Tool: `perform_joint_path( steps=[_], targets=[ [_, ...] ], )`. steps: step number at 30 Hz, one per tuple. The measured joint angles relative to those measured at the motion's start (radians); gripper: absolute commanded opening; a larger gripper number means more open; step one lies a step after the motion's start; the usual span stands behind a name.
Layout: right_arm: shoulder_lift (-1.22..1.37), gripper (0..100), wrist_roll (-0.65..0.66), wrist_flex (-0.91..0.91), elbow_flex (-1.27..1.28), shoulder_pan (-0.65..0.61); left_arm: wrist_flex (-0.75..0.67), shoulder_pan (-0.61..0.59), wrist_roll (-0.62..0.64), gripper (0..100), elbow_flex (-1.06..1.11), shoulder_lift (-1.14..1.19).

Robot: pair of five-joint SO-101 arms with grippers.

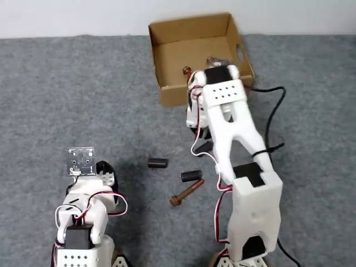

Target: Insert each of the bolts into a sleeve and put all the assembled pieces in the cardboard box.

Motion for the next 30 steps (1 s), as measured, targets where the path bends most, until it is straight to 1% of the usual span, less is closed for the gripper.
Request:
perform_joint_path(
  steps=[6,8,16,21,26,28,30],
  targets=[
    [0.074,26.5,-0.049,0.0,0.005,-0.052,0.0,0.0,0.0,0,0.0,0.0],
    [0.089,29.1,-0.055,0.0,0.005,-0.069,0.0,0.0,0.0,0,0.0,0.0],
    [0.137,23.3,-0.058,-0.044,0.005,-0.074,0.0,0.0,0.0,0,0.0,0.0],
    [0.187,22.7,-0.058,-0.12,0.005,-0.071,0.0,0.0,0.0,0,0.0,0.0],
    [0.247,22.5,-0.058,-0.169,0.005,-0.041,0.0,0.0,0.0,0,0.0,0.0],
    [0.269,18.5,-0.058,-0.169,0.005,-0.028,0.0,0.0,0.0,0,0.0,0.0],
    [0.276,9.0,-0.058,-0.169,0.003,-0.021,0.0,0.0,0.0,0,0.0,0.0]
  ],
)
